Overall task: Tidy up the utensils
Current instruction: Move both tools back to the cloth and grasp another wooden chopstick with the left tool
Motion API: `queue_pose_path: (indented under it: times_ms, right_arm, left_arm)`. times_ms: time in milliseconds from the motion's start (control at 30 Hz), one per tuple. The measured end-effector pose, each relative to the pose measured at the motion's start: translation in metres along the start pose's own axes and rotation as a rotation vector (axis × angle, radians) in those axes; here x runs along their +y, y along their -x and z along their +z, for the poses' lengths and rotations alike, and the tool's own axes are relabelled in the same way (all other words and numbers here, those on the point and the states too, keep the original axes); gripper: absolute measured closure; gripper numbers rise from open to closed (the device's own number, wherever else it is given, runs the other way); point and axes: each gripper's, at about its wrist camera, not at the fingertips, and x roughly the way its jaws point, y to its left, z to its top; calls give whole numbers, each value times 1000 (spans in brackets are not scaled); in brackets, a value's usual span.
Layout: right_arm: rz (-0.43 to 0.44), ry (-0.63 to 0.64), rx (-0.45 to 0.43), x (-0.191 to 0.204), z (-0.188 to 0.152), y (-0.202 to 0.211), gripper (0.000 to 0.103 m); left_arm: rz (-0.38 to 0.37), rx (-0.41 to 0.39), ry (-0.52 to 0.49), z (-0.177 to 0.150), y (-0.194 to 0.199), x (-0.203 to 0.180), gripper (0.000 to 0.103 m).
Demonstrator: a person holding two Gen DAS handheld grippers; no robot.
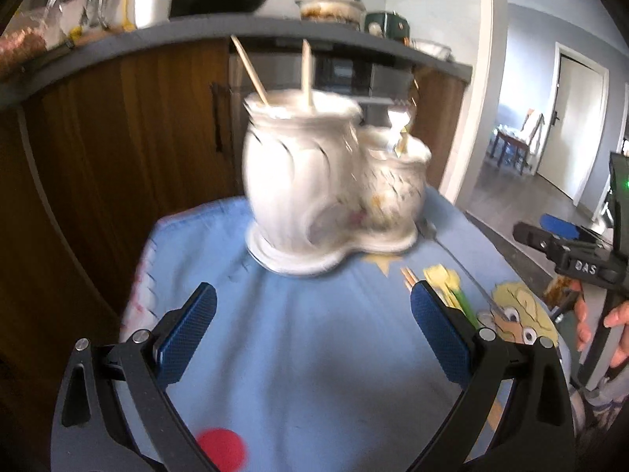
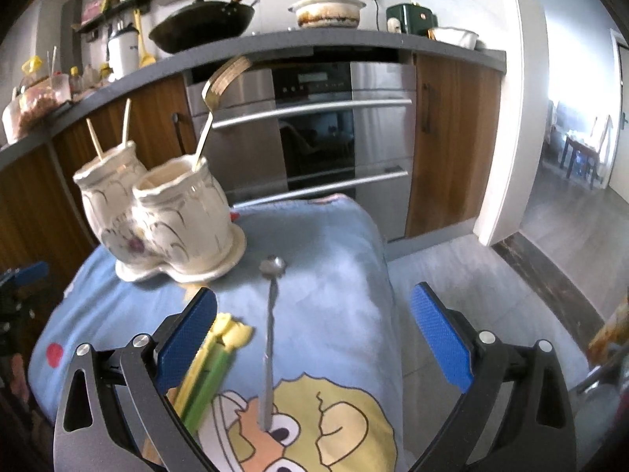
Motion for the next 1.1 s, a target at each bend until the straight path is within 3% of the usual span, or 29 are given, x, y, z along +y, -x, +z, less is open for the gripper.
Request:
queue_pose_path:
  times_ms: [400,667,1000,1100]
  right_arm:
    - [14,2,42,-3,-10,-10,5]
    - [30,-2,48,-5,-12,-12,5]
    - [6,20,78,-3,-17,-20,5]
    - [2,66,107,4,-20,-27,10]
  left_arm:
    - [-49,151,-6,-29,-36,-50,7]
    - [-31,227,-37,-41,-50,-71,18]
    - [17,231,-66,-36,-58,-77,22]
    - [23,232,-76,-33,-60,-81,30]
